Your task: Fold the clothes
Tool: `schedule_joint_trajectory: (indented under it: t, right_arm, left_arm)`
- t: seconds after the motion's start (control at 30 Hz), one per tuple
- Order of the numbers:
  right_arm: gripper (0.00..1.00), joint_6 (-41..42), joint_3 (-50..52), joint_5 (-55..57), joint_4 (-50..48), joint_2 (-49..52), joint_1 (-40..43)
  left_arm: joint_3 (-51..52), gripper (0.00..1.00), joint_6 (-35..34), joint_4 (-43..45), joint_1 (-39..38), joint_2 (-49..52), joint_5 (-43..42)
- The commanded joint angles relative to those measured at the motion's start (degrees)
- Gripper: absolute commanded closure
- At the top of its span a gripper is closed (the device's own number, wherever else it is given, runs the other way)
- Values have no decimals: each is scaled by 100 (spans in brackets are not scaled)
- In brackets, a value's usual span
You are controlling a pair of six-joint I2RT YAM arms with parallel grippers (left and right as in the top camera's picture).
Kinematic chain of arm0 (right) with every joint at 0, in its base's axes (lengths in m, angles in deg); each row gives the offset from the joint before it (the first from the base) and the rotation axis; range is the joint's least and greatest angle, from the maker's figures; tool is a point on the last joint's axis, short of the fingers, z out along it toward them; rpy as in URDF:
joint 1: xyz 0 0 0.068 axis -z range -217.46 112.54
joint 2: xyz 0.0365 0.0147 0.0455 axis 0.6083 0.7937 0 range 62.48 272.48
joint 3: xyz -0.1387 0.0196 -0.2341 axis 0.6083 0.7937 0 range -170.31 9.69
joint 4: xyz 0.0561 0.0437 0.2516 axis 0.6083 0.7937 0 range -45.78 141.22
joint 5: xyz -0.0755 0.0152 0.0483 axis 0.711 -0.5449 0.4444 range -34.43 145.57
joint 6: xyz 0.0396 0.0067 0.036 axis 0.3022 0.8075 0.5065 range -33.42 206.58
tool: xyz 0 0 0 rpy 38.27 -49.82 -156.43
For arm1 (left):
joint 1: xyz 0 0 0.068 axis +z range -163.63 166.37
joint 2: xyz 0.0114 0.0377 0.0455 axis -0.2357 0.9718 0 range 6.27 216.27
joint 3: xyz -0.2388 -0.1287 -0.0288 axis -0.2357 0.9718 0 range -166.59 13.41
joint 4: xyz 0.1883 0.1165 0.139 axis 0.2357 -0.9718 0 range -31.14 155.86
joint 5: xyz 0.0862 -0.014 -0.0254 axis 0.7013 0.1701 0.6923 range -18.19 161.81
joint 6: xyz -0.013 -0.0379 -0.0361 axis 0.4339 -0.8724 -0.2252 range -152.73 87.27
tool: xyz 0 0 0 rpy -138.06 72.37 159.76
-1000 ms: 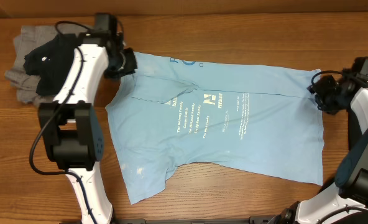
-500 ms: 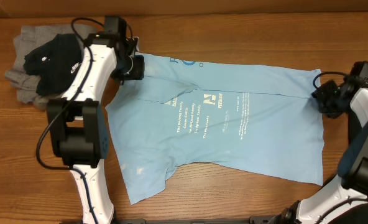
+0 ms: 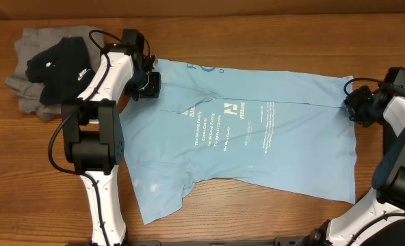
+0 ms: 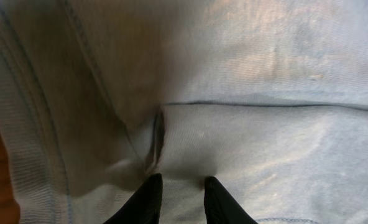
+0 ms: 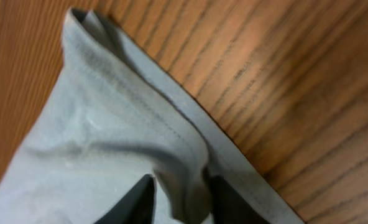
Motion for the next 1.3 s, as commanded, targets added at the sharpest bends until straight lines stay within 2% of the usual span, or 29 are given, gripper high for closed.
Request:
schedule_joint_trajectory:
  t: [0.0, 0.13, 0.17, 0.23, 0.43, 0.7, 0.73, 0.77, 0.83, 0.87, 0.97, 1.1, 1.27]
  right_arm:
    - [80, -114, -79, -31, -87, 13, 52]
    - [94, -358, -199, -33, 20, -76, 101]
    - [95, -407, -236, -24, 59, -118, 111]
    - [96, -551, -334, -11, 131, -245, 151]
    - [95, -658, -424, -13, 398, -684, 258]
    - [94, -782, -422, 350, 1034, -715, 260]
    - [92, -782, -420, 463, 1099, -715, 260]
    - [85, -782, -422, 544, 1150, -715, 260]
    - [55, -782, -422, 667, 1241, -715, 262]
    - [49, -780, -420, 730, 1268, -715, 262]
    - [41, -726, -424, 732, 1327, -715, 262]
    - [40, -721, -501, 105, 1456, -785, 264]
    - [39, -719, -525, -459, 1495, -1375, 262]
  left_arm:
    - [-85, 74, 87, -48, 35, 31, 149]
    - [-85, 75, 52, -52, 57, 31, 223]
    - [-85, 77, -52, -66, 68, 31, 306]
    - [-85, 81, -192, -98, 116, 31, 415]
    - [-85, 82, -291, -166, 369, 24, 376]
    - [-85, 81, -297, -232, 518, 24, 254]
    - [-85, 81, -297, -232, 516, 24, 254]
    - [-85, 81, -297, -234, 516, 24, 254]
    - [-85, 79, -297, -245, 516, 22, 251]
    - [-87, 78, -295, -260, 518, 11, 254]
    - [-111, 75, -153, -437, 520, -177, 254]
    - [-208, 73, -28, -671, 520, -675, 289]
    - [-214, 67, -83, -914, 520, -1812, 289]
